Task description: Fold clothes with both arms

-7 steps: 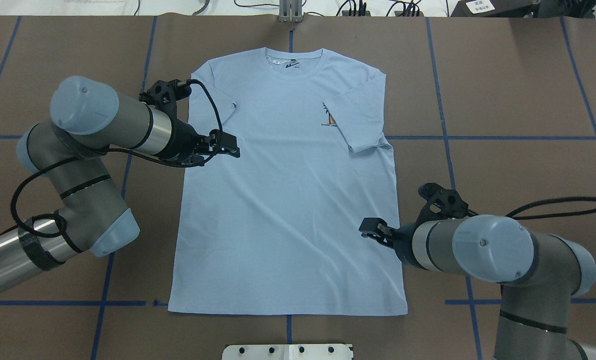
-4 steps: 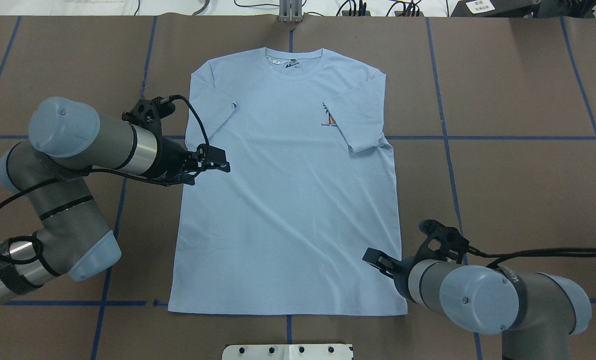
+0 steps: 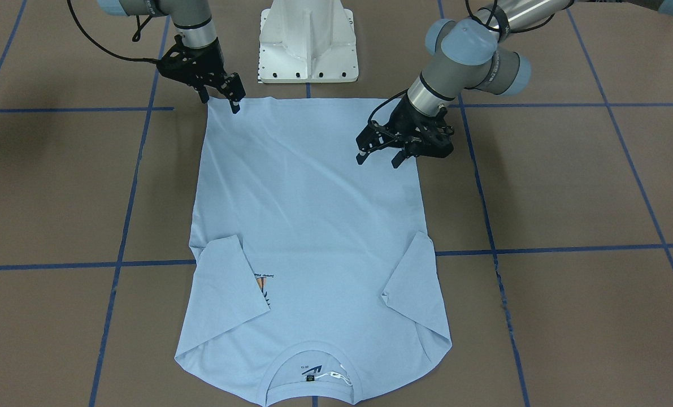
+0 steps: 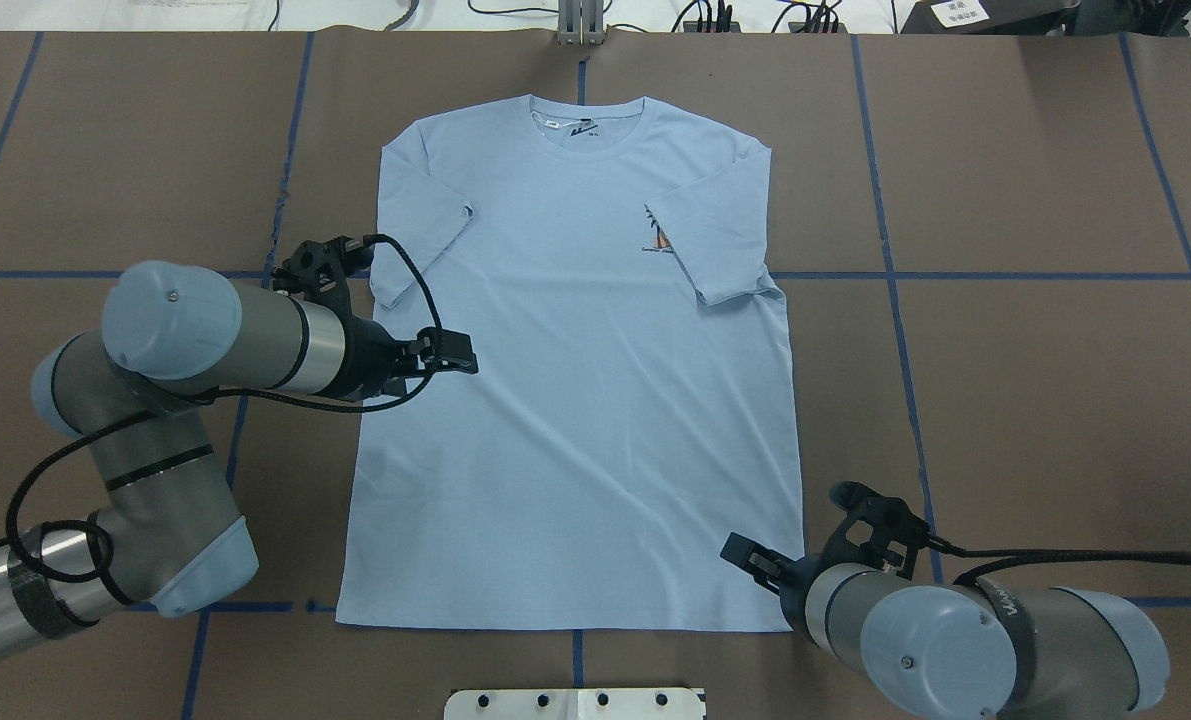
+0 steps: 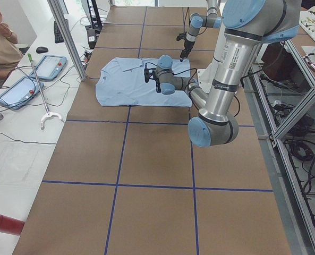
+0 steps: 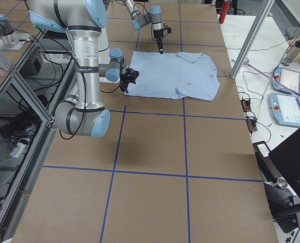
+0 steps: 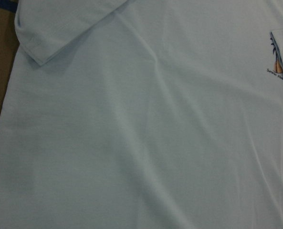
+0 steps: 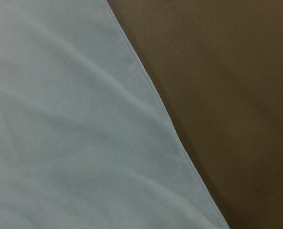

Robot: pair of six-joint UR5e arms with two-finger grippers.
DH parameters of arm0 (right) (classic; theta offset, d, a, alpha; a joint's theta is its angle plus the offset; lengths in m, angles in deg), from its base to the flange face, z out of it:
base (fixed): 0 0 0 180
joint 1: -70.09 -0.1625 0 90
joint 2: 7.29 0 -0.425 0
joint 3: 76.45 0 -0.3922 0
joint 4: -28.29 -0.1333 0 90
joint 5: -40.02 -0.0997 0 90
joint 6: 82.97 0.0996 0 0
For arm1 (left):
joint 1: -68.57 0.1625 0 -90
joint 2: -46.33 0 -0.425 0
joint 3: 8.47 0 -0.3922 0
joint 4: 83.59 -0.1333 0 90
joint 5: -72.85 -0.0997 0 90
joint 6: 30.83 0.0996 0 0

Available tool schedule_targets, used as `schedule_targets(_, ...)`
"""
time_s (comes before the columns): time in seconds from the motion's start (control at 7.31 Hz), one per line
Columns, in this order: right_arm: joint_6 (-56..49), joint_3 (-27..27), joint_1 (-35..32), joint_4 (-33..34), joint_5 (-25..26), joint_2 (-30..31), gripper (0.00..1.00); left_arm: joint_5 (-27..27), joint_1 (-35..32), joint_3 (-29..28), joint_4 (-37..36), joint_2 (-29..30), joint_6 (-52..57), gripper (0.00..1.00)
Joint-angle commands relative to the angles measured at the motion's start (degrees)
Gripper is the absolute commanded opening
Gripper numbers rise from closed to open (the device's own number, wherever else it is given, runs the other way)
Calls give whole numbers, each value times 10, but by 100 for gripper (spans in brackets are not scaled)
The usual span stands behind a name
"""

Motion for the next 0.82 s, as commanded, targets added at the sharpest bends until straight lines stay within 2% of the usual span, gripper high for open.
schedule_targets(0.0,1,-1,9,23,4,0,95,-26,9,4,0,-1,-2,97)
schedule_targets(0.14,1,-1,10,23,4,0,73,-20,10,8,1,1,-2,93)
schedule_targets(0.41,16,-1,16,23,4,0,8,-25,9,11,1,1,-3,86)
schedule_targets(0.55,16,-2,17,23,4,0,0,-22,10,10,1,1,0,81)
schedule_targets(0.68,16,-2,17,24,4,1,0,-20,10,13,2,3,2,78)
